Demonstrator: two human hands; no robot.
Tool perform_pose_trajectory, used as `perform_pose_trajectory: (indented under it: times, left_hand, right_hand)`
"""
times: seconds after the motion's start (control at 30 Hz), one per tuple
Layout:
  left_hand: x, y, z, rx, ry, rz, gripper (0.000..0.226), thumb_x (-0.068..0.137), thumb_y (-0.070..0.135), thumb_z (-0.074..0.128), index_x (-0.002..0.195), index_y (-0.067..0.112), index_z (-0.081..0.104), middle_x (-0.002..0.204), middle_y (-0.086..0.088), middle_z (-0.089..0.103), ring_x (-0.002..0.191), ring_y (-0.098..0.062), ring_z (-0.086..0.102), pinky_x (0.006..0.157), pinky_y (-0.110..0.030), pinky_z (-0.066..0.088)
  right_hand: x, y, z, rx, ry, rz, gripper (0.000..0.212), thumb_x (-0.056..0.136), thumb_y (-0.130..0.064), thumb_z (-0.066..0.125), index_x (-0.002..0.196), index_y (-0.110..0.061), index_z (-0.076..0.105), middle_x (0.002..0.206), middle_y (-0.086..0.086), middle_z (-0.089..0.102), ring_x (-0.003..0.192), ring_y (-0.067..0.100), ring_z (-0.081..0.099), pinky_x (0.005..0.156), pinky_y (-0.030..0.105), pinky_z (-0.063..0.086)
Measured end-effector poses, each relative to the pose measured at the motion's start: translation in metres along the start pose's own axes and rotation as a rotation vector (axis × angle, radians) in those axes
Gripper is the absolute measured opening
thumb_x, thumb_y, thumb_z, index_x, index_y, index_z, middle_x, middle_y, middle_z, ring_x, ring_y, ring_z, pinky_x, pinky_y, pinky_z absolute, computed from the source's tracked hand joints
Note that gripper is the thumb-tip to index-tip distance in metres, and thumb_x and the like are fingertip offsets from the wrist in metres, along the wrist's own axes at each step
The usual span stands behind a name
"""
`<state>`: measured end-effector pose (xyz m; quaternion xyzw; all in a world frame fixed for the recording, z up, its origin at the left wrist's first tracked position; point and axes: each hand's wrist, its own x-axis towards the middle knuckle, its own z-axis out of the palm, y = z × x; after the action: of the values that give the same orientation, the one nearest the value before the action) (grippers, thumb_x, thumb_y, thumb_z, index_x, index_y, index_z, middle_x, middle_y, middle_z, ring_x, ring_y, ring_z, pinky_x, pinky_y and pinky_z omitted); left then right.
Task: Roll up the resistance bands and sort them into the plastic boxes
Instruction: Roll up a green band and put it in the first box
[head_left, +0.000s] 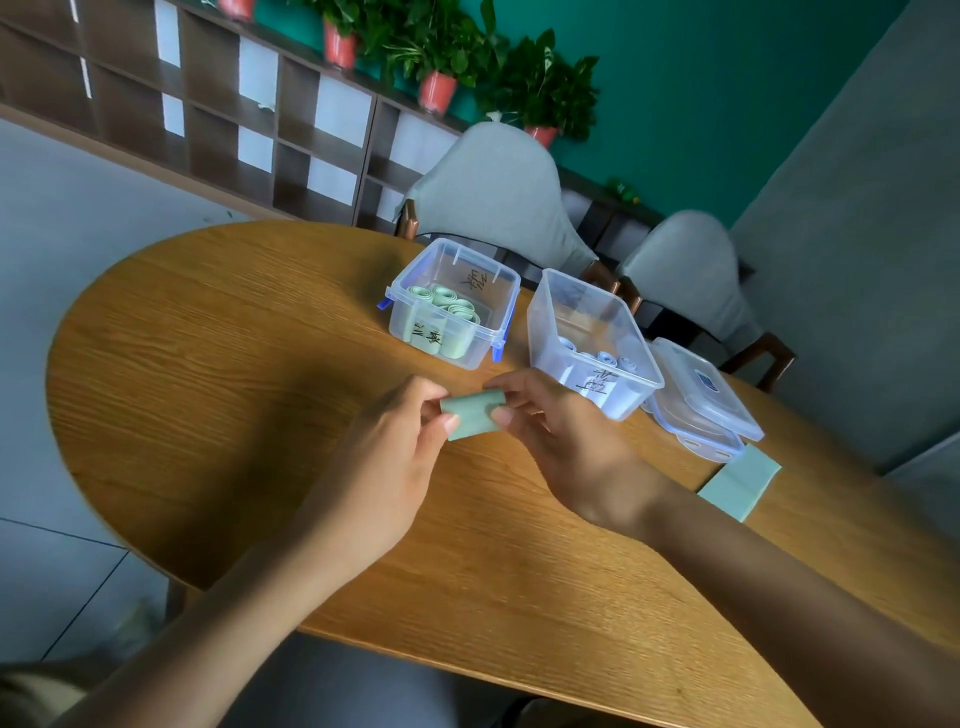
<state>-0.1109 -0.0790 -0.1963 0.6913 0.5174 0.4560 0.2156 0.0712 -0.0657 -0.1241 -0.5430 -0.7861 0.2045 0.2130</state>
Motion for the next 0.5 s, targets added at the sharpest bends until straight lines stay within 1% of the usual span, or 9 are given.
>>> perform_pose_trajectory:
  times: [0.07,0.13,0.2,0.23,0.27,0.33,0.37,0.43,0.5]
  left_hand:
    - [0.000,-0.001,-0.002,0.018,0.020,-0.003,0.030,0.100,0.040,0.042,0.119,0.023,0.056,0.111,0.008,0.065,0.095,-0.006,0.061,0.067,-0.010,0.042]
    - [0.000,-0.002,-0.005,0.052,0.039,-0.010,0.041,0.099,0.046,0.038,0.124,0.020,0.057,0.118,0.005,0.065,0.104,-0.011,0.061,0.074,-0.016,0.042]
    - [0.000,-0.004,-0.007,0.097,0.035,-0.032,0.043,0.100,0.045,0.040,0.131,0.019,0.056,0.127,0.004,0.062,0.114,-0.013,0.059,0.082,-0.020,0.040]
    - [-0.001,-0.007,-0.007,0.122,0.024,-0.033,0.041,0.101,0.043,0.042,0.131,0.019,0.056,0.130,0.005,0.061,0.117,-0.013,0.058,0.084,-0.020,0.039]
    - [-0.001,-0.009,-0.007,0.144,0.009,-0.028,0.038,0.101,0.041,0.043,0.129,0.020,0.057,0.129,0.005,0.061,0.117,-0.012,0.057,0.085,-0.020,0.039]
    - [-0.002,-0.013,-0.007,0.174,-0.009,-0.015,0.033,0.102,0.038,0.045,0.125,0.020,0.060,0.126,0.006,0.061,0.115,-0.011,0.056,0.084,-0.019,0.038]
    - [-0.003,-0.015,-0.007,0.184,-0.010,-0.008,0.030,0.102,0.036,0.046,0.123,0.020,0.061,0.123,0.006,0.061,0.113,-0.012,0.056,0.083,-0.019,0.037]
    - [-0.003,-0.017,-0.007,0.214,-0.013,0.005,0.028,0.102,0.034,0.046,0.121,0.019,0.061,0.119,0.006,0.061,0.110,-0.012,0.056,0.082,-0.020,0.038]
    - [-0.003,-0.019,-0.005,0.244,-0.026,0.016,0.027,0.103,0.034,0.045,0.119,0.020,0.062,0.116,0.006,0.060,0.108,-0.014,0.055,0.082,-0.023,0.040]
  right_hand:
    - [0.009,-0.005,0.000,-0.086,0.048,0.004,0.022,0.103,-0.026,0.053,0.124,-0.020,0.060,0.105,-0.011,0.065,0.099,0.007,0.061,0.088,0.020,0.046]
    - [0.022,-0.010,-0.007,-0.182,0.093,-0.005,0.019,0.104,-0.024,0.052,0.120,-0.018,0.060,0.103,-0.006,0.064,0.086,0.011,0.060,0.076,0.021,0.046]
    - [0.038,-0.012,-0.018,-0.288,0.155,-0.041,0.016,0.104,-0.020,0.051,0.115,-0.015,0.061,0.093,-0.008,0.061,0.072,0.001,0.054,0.062,0.014,0.040]
    - [0.046,-0.012,-0.025,-0.347,0.191,-0.063,0.014,0.104,-0.017,0.052,0.113,-0.013,0.062,0.089,-0.010,0.059,0.071,-0.002,0.052,0.061,0.012,0.038]
    - [0.055,-0.011,-0.031,-0.409,0.222,-0.082,0.014,0.102,-0.012,0.053,0.113,-0.010,0.062,0.086,-0.012,0.056,0.074,-0.001,0.052,0.063,0.012,0.037]
    - [0.073,-0.009,-0.041,-0.523,0.241,-0.107,0.018,0.099,-0.005,0.055,0.116,-0.006,0.061,0.083,-0.013,0.051,0.087,0.013,0.052,0.068,0.016,0.033]
    - [0.084,-0.007,-0.046,-0.556,0.238,-0.110,0.018,0.100,-0.004,0.054,0.117,-0.003,0.060,0.086,-0.008,0.055,0.093,0.018,0.051,0.070,0.020,0.033]
    - [0.105,-0.003,-0.053,-0.620,0.222,-0.115,0.017,0.102,-0.008,0.052,0.115,-0.001,0.060,0.101,0.011,0.064,0.103,0.029,0.053,0.079,0.030,0.040]
    - [0.121,0.001,-0.056,-0.722,0.194,-0.127,0.015,0.102,-0.008,0.051,0.112,0.000,0.059,0.106,0.018,0.065,0.105,0.034,0.052,0.083,0.041,0.044]
